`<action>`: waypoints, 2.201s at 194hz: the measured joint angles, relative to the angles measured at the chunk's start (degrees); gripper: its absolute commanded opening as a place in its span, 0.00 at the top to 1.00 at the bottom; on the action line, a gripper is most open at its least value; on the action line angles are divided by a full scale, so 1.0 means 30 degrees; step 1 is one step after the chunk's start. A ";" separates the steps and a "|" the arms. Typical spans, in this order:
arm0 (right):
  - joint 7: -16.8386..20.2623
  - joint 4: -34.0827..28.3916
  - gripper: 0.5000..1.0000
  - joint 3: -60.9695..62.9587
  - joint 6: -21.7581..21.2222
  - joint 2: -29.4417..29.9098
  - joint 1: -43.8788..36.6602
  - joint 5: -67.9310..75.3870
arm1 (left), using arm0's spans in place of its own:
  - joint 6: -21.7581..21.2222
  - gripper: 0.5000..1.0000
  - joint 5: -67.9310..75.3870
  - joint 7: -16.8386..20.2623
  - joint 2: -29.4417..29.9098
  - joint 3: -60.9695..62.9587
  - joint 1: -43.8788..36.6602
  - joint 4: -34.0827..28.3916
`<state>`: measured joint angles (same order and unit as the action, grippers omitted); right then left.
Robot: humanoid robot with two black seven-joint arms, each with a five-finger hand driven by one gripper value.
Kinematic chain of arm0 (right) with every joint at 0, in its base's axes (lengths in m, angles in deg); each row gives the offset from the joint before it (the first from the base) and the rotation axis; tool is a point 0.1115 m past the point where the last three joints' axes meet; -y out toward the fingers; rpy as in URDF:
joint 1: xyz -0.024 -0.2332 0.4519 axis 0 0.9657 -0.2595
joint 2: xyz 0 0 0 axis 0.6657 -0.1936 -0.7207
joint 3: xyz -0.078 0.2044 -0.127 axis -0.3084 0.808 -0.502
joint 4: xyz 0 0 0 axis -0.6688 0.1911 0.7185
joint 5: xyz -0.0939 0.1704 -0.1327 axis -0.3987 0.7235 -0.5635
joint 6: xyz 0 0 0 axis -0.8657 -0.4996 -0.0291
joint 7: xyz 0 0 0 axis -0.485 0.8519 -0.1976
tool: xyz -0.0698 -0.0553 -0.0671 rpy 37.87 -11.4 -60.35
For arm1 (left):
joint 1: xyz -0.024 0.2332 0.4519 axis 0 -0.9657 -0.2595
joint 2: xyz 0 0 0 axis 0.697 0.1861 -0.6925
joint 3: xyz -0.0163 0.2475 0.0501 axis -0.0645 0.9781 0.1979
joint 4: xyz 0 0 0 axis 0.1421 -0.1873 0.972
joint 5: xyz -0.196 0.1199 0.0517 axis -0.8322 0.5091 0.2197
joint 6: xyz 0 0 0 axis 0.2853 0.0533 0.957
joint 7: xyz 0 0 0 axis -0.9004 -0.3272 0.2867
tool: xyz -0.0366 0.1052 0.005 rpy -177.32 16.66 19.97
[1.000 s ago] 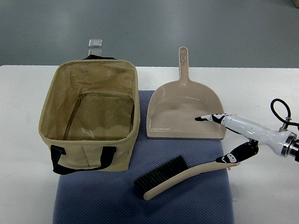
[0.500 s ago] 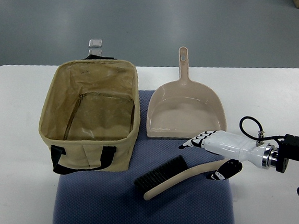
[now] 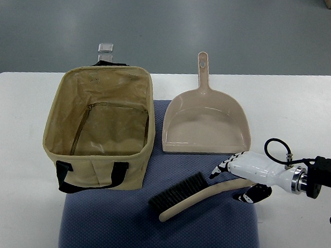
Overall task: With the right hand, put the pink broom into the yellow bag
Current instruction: 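Close the right hand fingers around the brush handle, then lift the brush with the right hand and carry it over the bag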
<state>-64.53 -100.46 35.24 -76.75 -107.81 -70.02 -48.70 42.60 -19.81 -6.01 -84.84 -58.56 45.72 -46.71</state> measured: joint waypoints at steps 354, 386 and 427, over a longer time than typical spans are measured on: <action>0.0834 0.0729 1.00 0.4068 0.3284 -0.2843 -0.4526 0.1583 | 0.0000 0.00 0.0000 0.0000 0.0000 0.0000 0.0002 0.0000; 0.0896 0.1604 1.00 0.4102 0.1886 -0.2357 -0.7851 0.2094 | 0.0000 0.00 0.0000 0.0001 0.0000 0.0000 0.0003 0.0000; 0.0994 0.2729 1.00 0.3714 -0.0052 0.0595 -1.1359 0.1834 | 0.0000 0.00 0.0000 0.0000 0.0000 0.0000 0.0005 -0.0001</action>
<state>-61.55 -92.28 46.39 -76.90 -106.02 -104.10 -43.19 42.60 -19.81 -6.01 -84.84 -58.56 45.73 -46.71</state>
